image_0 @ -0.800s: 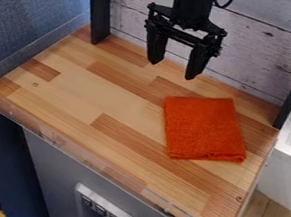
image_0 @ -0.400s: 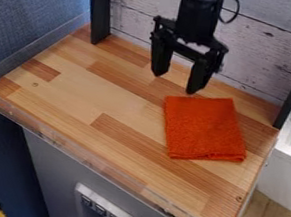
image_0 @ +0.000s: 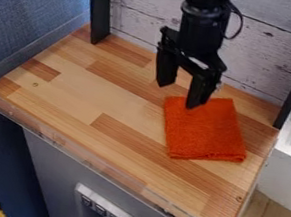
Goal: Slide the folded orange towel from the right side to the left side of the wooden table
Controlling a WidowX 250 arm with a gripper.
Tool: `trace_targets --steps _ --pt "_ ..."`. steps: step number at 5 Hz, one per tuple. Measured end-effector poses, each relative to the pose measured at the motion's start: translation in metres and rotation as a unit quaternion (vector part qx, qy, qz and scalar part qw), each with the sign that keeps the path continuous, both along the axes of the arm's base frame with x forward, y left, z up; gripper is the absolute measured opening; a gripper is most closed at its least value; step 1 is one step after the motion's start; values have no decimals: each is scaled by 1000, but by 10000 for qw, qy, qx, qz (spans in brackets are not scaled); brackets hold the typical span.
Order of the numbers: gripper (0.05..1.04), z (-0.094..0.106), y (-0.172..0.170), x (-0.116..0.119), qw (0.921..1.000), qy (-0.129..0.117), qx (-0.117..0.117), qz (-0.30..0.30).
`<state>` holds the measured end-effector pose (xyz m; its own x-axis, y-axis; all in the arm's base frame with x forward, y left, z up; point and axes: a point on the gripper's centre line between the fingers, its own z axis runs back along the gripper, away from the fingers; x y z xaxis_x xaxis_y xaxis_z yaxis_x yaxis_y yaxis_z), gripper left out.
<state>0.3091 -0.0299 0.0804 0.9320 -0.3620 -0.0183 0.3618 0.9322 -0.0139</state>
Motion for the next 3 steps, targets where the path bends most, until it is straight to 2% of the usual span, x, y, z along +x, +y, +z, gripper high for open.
trace_targets --steps 1,3 --pt "999 -1 -8 -4 9989 -195 7 -426" --pt "999 -9 -30 -9 9939 -297 10 -1064"
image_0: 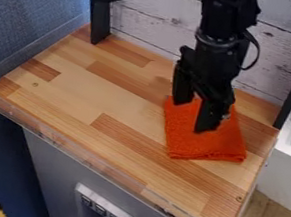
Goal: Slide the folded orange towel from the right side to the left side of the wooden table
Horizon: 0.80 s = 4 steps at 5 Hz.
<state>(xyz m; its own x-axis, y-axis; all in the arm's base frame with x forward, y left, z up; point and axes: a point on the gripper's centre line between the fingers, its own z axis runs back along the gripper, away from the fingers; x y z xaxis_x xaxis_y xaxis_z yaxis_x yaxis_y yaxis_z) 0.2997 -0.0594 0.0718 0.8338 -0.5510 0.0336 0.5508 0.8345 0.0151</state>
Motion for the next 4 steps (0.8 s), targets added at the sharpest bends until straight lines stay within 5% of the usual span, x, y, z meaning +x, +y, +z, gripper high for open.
trace_targets --steps 3,4 --pt "971 0 -29 15 9991 95 -72 -411" --pt "680 0 -34 22 9987 204 -70 -458"
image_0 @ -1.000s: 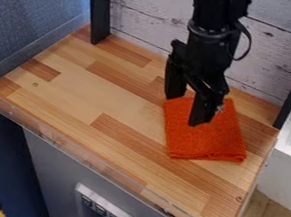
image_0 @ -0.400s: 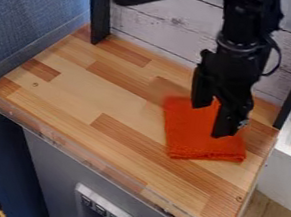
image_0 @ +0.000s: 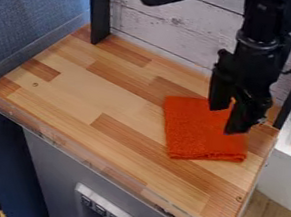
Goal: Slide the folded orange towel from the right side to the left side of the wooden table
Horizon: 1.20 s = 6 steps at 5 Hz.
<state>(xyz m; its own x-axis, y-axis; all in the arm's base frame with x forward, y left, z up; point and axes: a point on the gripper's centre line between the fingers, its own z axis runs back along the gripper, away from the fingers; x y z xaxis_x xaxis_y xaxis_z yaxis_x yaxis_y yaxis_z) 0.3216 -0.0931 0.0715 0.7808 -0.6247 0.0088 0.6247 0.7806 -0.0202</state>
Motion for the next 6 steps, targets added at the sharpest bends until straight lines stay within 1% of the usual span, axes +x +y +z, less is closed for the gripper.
trace_targets --steps 1,2,3,4,5,6 --pt "399 -6 -3 6 9999 96 26 -17" --pt "174 -14 -6 9 9998 177 49 -48" --pt "67 -27 -6 15 9997 205 93 -71" --pt "60 -38 -6 20 9997 181 151 -80" --pt "59 -45 -5 25 9998 43 188 -99" --pt "59 -55 -1 21 9996 -15 249 -160"
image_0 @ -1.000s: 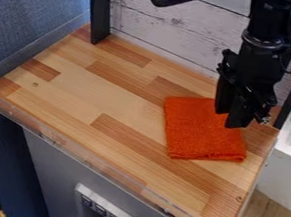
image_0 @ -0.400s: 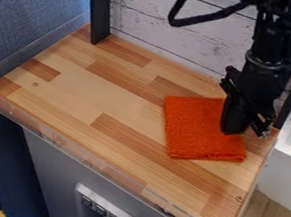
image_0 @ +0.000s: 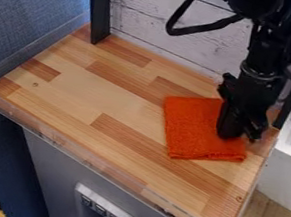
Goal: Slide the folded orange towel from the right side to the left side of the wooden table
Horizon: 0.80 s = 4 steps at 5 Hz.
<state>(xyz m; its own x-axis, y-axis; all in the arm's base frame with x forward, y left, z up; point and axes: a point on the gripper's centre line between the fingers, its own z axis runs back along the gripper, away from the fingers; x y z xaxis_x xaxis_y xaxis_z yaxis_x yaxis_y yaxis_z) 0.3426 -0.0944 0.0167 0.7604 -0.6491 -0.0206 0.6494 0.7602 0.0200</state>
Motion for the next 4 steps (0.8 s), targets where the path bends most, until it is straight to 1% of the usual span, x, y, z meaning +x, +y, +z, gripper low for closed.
trace_targets --steps 1,2,3,4 --pt "59 -6 5 -5 10000 -43 15 -21" --pt "59 -6 27 -13 9996 -49 11 273" --pt "59 -7 64 -20 9966 -68 -42 820" --pt "59 -7 95 -27 9911 -159 -117 1314"
